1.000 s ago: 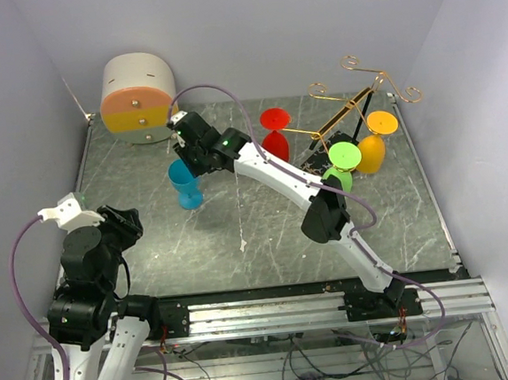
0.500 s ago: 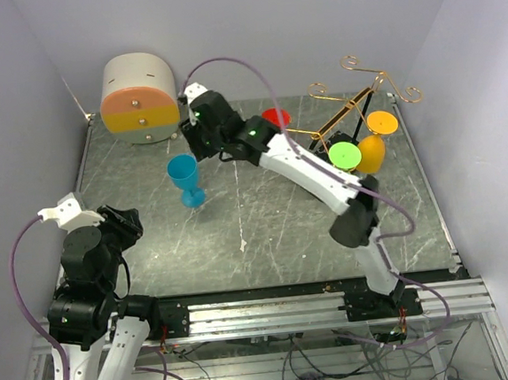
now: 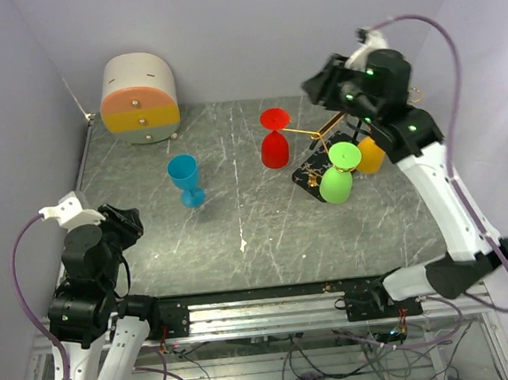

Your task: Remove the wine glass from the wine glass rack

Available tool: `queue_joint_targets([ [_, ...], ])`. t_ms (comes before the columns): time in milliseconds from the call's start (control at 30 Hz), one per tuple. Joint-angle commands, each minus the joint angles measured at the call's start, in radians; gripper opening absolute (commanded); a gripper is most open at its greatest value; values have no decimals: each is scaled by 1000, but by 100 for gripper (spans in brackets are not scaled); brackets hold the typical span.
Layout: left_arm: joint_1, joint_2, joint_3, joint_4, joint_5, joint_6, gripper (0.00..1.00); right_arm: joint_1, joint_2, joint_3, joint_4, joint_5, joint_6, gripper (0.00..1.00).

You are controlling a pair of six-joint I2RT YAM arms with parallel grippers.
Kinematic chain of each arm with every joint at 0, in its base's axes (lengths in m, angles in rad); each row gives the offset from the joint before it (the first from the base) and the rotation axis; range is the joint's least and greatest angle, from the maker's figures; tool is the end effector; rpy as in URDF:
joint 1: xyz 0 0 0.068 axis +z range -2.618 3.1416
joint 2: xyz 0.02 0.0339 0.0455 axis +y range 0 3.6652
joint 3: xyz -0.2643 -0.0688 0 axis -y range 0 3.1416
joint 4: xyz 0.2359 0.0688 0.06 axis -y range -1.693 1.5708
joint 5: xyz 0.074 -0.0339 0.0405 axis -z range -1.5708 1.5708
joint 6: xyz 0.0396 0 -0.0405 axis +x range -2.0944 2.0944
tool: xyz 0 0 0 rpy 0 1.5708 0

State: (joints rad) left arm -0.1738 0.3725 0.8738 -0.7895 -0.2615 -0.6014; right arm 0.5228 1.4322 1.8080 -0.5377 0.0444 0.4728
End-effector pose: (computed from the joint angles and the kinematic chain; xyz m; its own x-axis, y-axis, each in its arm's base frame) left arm 0.0604 -0.0002 0.3438 -0.1872 -0.5221 -0.8321 -0.2220 0.8477 -0.4819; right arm 0.2547 0.1448 0.4994 -0.3342 0.3325 -0.8819 -0.3467 0.8267 0.4431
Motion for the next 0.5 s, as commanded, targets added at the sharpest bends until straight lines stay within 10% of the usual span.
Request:
queue_joint_targets([
  [0, 5, 11, -3, 37, 4, 12, 51, -175, -179, -140, -19, 6, 160, 42],
  [200, 4, 20, -4, 39, 9, 15, 50, -336, -329, -236, -114, 135, 205, 47],
  [467, 2, 25, -6, 41, 14, 17, 50, -670, -376, -363, -122, -87, 170, 47],
])
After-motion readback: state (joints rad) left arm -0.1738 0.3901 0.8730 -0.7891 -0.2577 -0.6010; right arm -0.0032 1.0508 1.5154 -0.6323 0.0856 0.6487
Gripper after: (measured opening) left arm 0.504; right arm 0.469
